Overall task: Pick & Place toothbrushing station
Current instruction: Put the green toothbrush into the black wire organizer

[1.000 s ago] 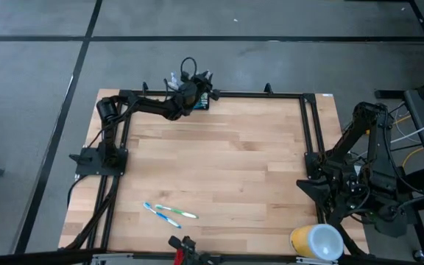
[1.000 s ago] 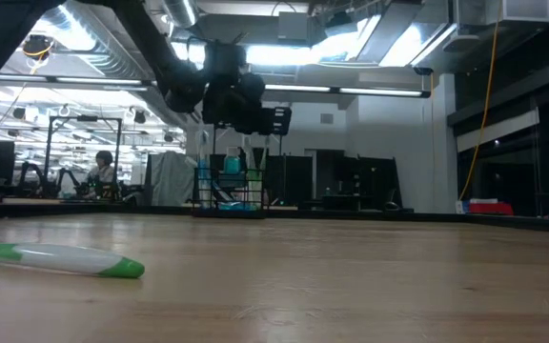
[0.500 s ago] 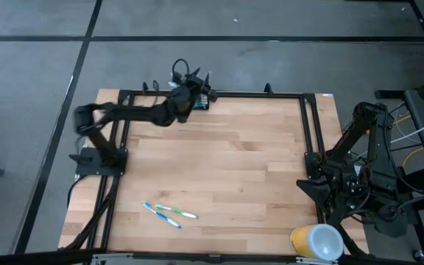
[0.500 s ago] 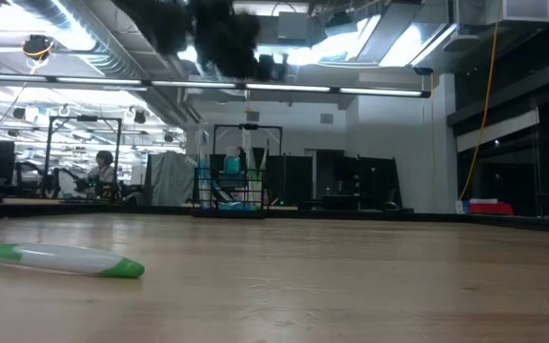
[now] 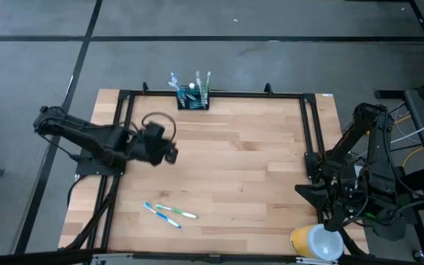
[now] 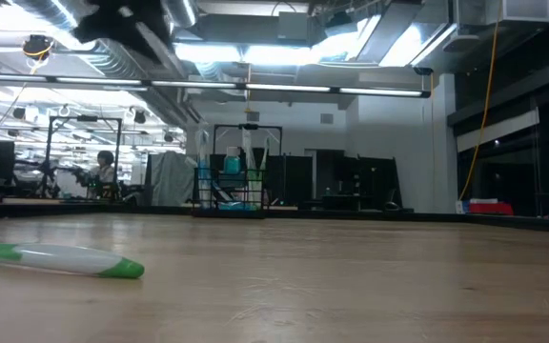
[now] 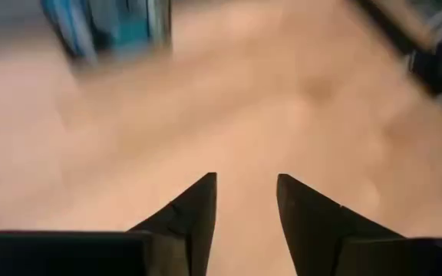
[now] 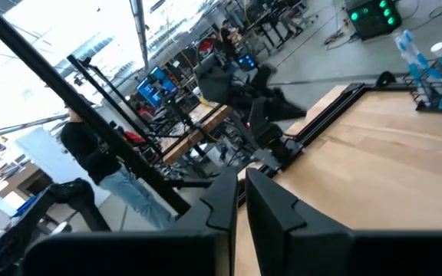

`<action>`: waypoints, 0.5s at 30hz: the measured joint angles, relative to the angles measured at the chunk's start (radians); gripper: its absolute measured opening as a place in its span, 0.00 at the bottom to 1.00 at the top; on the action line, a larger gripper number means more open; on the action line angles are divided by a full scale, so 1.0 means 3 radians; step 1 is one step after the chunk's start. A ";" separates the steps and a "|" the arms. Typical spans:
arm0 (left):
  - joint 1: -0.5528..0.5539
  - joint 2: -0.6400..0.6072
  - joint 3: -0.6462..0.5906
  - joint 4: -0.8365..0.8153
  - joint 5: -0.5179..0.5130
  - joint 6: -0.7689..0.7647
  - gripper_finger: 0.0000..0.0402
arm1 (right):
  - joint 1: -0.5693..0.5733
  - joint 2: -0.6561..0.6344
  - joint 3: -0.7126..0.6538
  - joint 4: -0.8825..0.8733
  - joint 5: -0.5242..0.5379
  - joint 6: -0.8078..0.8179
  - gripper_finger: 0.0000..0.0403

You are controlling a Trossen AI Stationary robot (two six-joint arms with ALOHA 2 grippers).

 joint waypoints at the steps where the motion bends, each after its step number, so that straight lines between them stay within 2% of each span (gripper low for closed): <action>1: -0.0089 0.0047 0.0000 -0.0107 0.0192 -0.0333 0.32 | 0.0000 0.0000 0.0000 0.0016 -0.0015 0.0000 0.08; 5: -0.0392 0.0344 -0.0001 -0.0368 0.0933 -0.1489 0.27 | 0.0000 0.0000 0.0000 0.0058 -0.0058 -0.0001 0.08; 7: -0.0525 0.0511 -0.0001 -0.0459 0.1289 -0.1879 0.26 | 0.0000 0.0000 0.0000 0.0087 -0.0103 -0.0024 0.08; 12: -0.0894 0.0881 -0.0001 -0.0719 0.1925 -0.2899 0.27 | 0.0000 0.0014 0.0000 0.0123 -0.0109 -0.0053 0.08; 15: -0.1059 0.1047 -0.0001 -0.0623 0.2243 -0.3187 0.30 | 0.0000 0.0015 0.0000 0.0124 -0.0111 -0.0062 0.08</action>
